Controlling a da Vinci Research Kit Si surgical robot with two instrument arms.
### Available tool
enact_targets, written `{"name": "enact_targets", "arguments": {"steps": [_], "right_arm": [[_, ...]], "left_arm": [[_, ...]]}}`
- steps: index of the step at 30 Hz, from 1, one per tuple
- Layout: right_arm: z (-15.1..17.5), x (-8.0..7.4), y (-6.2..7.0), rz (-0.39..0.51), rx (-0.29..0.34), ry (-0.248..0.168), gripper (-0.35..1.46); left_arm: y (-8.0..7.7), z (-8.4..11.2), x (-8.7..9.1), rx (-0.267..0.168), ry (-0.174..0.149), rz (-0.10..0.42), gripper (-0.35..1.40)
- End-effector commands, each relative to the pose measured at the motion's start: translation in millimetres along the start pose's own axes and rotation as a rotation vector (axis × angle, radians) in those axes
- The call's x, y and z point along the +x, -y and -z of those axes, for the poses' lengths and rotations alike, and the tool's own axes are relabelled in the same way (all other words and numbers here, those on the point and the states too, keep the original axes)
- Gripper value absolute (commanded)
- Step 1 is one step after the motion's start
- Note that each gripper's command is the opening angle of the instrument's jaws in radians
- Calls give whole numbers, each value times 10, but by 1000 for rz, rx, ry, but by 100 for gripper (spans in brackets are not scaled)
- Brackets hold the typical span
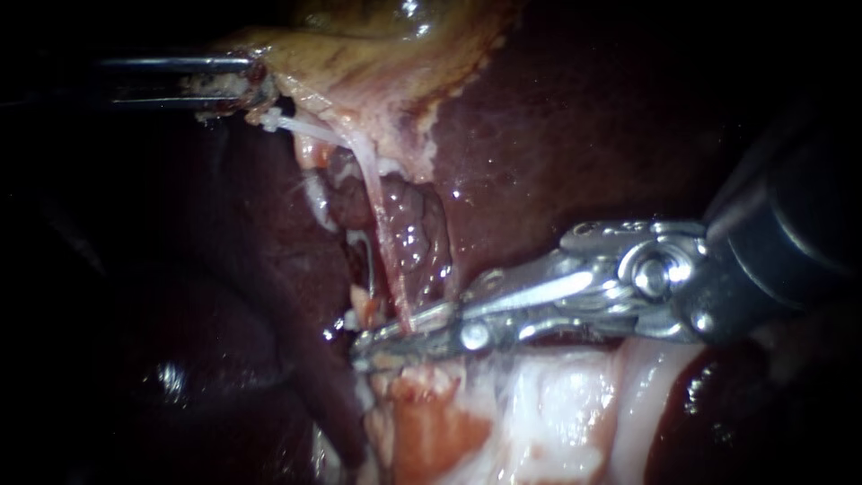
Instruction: Going back first clip right tube
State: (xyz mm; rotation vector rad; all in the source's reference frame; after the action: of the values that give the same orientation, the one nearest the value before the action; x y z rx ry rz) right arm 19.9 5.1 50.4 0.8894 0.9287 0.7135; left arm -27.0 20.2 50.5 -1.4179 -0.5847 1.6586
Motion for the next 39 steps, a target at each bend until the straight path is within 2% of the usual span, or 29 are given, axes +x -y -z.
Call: {"name": "enact_targets", "arguments": {"steps": [1,4,6,7,8,13,16,19,22,25,33,39], "right_arm": [[0,0,-1,-1,4,-6,-35],[-1,1,-4,-14,15,-22,-33],[-3,-1,-9,-14,25,-33,7],[-4,-2,-11,-14,26,-35,23],[-6,-4,-13,-12,25,-35,31],[-17,-16,-28,-4,21,-41,45],[-23,-23,-38,37,17,-42,47],[-24,-31,-45,125,15,-42,48],[-20,-34,-47,215,11,-46,49],[-12,-38,-45,304,-19,-65,49],[34,-56,-50,502,-79,-91,50],[71,-62,-53,564,-110,-104,50]], "left_arm": [[0,0,0,1,0,0,-35],[0,0,0,1,0,0,-35],[0,0,0,1,0,0,-35],[0,0,0,1,0,0,-35],[0,0,0,1,0,-1,-35],[0,-1,-1,1,0,-1,-35],[0,0,-1,1,0,-1,-35],[0,0,-1,1,0,-1,-35],[0,1,-1,0,0,-1,-35],[0,2,-1,0,0,-1,-35],[0,2,-1,0,0,-1,-35],[0,2,-1,0,1,-1,-35]]}}
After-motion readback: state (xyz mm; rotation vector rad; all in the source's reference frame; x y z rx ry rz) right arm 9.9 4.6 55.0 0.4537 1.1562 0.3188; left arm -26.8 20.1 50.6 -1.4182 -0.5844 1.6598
